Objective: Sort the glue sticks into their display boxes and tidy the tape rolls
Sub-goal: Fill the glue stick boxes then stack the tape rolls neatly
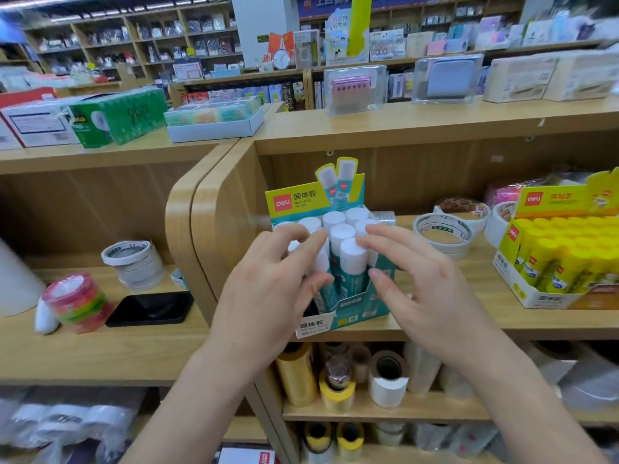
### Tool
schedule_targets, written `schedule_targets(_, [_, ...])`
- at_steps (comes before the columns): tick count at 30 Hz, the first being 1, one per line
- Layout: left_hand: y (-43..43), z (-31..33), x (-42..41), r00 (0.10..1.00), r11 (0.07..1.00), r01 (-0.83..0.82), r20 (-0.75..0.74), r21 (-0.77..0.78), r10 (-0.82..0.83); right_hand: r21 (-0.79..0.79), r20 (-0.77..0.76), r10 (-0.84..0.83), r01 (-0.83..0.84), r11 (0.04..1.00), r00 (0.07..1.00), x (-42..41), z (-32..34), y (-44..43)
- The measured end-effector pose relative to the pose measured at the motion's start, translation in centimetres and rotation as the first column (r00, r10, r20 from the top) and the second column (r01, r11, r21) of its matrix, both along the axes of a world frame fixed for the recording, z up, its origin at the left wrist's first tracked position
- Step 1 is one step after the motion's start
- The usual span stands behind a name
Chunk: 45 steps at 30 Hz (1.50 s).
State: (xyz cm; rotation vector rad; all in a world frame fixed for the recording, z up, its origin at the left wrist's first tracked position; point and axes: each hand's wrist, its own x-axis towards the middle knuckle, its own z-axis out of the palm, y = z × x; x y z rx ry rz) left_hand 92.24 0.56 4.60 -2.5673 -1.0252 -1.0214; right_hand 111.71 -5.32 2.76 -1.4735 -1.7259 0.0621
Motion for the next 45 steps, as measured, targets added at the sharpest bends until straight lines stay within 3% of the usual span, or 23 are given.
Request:
schedule_targets(11, [0.2, -0.7, 0.5, 0.997, 0.995, -0.012, -0.074, 0.096, 0.019, 0.026, -0.015, 0.033, -0.033, 0.999, 0.999, 0.3, 0.0, -0.1])
schedule_targets(20, [0.9, -0.6, -0.2, 0.99, 0.989, -0.056, -0.118, 0.137, 0.073, 0.075, 0.127, 0.01, -0.02, 0.997, 0.992, -0.8, -0.6, -0.5])
schedule_targets(24, [0.4, -0.6, -0.9, 0.983, 0.995, -0.08, -0.161, 0.061, 0.089, 0.069, 0.184, 0.035, -0.049, 0.996, 0.982, -3.0, -0.7, -0.3])
schedule_targets(28, [0.0, -0.8, -0.5, 0.933, 0.976, -0.21, -0.286, 0.057, 0.217, 0.062, 0.054, 0.142, -0.146, 0.987, 0.988, -3.5, -0.7, 0.3])
schedule_targets(32, [0.2, -1.2, 0.1, 0.894, 0.944, -0.326, -0.307, 0.055, 0.327, 0.023, -0.297, 0.306, -0.313, 0.949, 0.905, -2.1, -0.7, 0.7])
schedule_targets(34, [0.0, -1.2, 0.5, 0.882, 0.931, -0.36, -0.303, 0.059, 0.36, 0.028, -0.347, 0.261, -0.268, 0.963, 0.901, 0.0, -0.7, 1.6])
schedule_targets(37, [-0.6, -1.2, 1.2, 0.855, 0.903, -0.427, -0.302, 0.052, 0.421, -0.039, -0.016, 0.038, -0.039, 0.998, 0.999, 3.7, 0.0, 4.4])
schedule_targets(39, [-0.9, -1.2, 1.9, 0.831, 0.877, -0.479, -0.305, 0.033, 0.466, -0.208, 0.2, -0.011, 0.054, 0.977, 0.98, 5.1, 1.0, 6.5])
schedule_targets(42, [-1.7, -1.4, 3.3, 0.788, 0.84, -0.543, -0.337, 0.014, 0.515, -0.447, 0.372, 0.096, 0.088, 0.89, 0.923, 6.1, 1.7, 9.7])
schedule_targets(45, [-3.4, -1.0, 5.8, 0.813, 0.858, -0.509, -0.287, 0.073, 0.507, -0.539, 0.407, 0.196, 0.061, 0.84, 0.892, 6.3, 1.1, 11.2])
